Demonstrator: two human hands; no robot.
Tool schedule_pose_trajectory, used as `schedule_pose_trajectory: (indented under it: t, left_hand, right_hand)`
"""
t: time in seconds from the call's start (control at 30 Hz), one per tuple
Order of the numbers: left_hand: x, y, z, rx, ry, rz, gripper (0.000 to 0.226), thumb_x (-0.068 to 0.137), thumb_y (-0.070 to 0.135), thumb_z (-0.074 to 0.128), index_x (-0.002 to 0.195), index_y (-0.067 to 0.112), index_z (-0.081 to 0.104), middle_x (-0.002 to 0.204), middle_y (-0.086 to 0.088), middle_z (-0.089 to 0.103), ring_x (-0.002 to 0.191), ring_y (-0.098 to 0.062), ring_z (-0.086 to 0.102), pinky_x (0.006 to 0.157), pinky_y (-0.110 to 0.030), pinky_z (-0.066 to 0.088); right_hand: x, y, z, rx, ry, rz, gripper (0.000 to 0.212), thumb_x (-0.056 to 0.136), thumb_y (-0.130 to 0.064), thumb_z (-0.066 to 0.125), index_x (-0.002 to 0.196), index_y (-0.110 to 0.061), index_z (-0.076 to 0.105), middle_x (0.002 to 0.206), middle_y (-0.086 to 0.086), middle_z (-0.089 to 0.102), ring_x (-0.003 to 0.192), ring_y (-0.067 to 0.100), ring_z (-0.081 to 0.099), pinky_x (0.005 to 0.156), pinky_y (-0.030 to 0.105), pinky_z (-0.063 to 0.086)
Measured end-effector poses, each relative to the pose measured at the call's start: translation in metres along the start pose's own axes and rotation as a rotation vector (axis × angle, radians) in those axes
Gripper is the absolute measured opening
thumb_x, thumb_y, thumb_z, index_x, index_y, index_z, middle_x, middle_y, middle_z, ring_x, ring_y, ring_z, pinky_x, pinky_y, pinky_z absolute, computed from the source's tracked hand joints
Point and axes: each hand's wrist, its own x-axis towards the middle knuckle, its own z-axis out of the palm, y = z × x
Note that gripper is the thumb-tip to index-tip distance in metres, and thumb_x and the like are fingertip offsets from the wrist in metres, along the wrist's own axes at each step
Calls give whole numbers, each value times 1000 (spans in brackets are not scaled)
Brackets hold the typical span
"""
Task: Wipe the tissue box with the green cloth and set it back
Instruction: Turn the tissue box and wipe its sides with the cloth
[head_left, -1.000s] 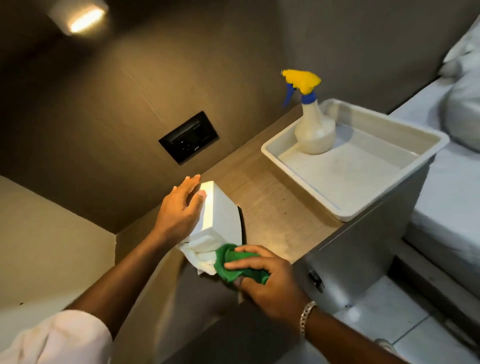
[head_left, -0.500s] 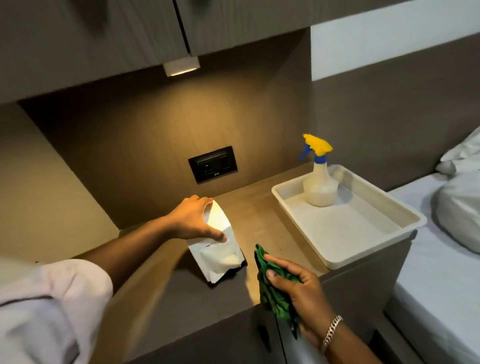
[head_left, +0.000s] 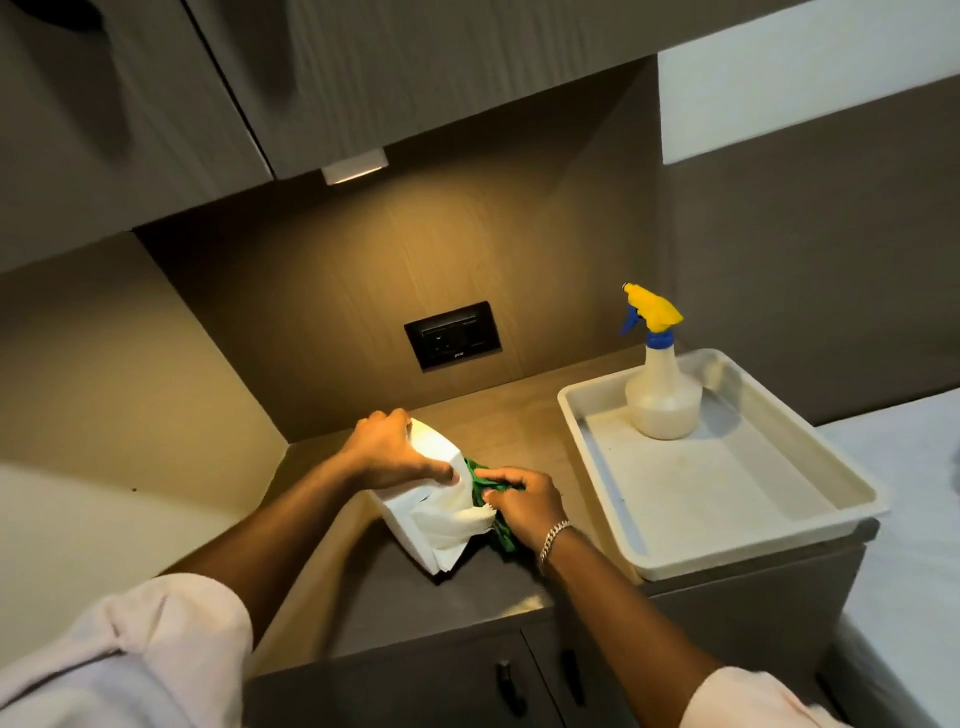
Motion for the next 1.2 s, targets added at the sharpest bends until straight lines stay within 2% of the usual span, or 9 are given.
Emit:
schedule_pose_trajectory:
  t: [0.2, 0.37, 0.5, 0.57, 0.63, 0.73, 0.83, 1.03, 1.2]
  left_hand:
    - [-5, 7, 0, -24, -20, -330, 113, 48, 82, 65, 133, 11, 40, 132, -15, 51, 115, -33, 52, 87, -42, 52]
    - [-9, 22, -14, -113, -46, -578, 124, 57, 85, 55, 148, 12, 15, 157, -20, 12, 136, -45, 31, 103, -53, 38]
    - [-10, 12, -25, -261, -191, -600, 106, 57, 81, 60, 131, 7, 47, 116, -17, 57, 96, -37, 61, 78, -50, 56]
    - [-11, 3, -25, -171, -202, -488, 94, 68, 77, 54, 129, 7, 47, 108, -16, 58, 90, -35, 63, 69, -47, 58]
    - [-7, -11, -22, 81, -168, -247, 89, 80, 74, 41, 143, 12, 29, 139, -18, 46, 119, -39, 53, 92, -52, 52]
    - [2, -39, -11, 286, -113, 345, 75, 89, 63, 18, 151, 24, 1, 163, -7, 1, 149, -27, 1, 119, -49, 13]
    - [9, -56, 2, 238, -59, 738, 63, 94, 52, 14, 150, 27, 0, 161, 5, -7, 145, -10, -20, 119, -39, -8]
    - [22, -60, 11, 33, -51, 958, 55, 98, 39, 20, 150, 24, 15, 161, 5, 10, 147, -5, -9, 119, -35, -5]
    - [29, -65, 19, -20, -40, 1022, 58, 97, 41, 19, 151, 20, 14, 161, 1, 9, 148, -8, -6, 120, -33, -4]
  right_hand:
    - [7, -38, -20, -856, -38, -74, 24, 74, -27, 62, 94, -22, 74, 112, 7, 69, 100, 34, 64, 87, 37, 55]
    - [-19, -28, -28, -491, 227, -270, 32, 78, -10, 58, 101, -24, 73, 121, 3, 63, 110, 27, 60, 98, 34, 48]
    - [-54, -9, -3, -77, 235, -317, 30, 81, -6, 65, 105, -24, 72, 124, 1, 63, 114, 19, 57, 88, 20, 49]
    - [-67, 2, 8, -9, 237, -318, 30, 83, -9, 67, 109, -24, 70, 128, 1, 60, 117, 16, 55, 75, 4, 44]
    - [-75, 12, 21, 53, 246, -316, 32, 84, -12, 67, 113, -24, 68, 133, -1, 57, 117, 9, 53, 70, -3, 42]
    - [-80, 17, 44, 114, 269, -293, 35, 86, -19, 65, 119, -30, 62, 140, -6, 51, 109, -10, 47, 70, -5, 40]
    - [-79, 10, 69, 168, 341, -286, 37, 87, -21, 64, 117, -40, 56, 140, -8, 47, 107, -9, 48, 67, -3, 42]
    - [-80, -3, 122, 215, 589, -309, 37, 80, -35, 65, 113, -50, 59, 140, -12, 43, 123, 11, 46, 94, 36, 51]
    - [-87, 40, 164, -106, 711, -559, 52, 78, -16, 66, 118, -48, 58, 141, -11, 43, 131, 17, 37, 101, 30, 40]
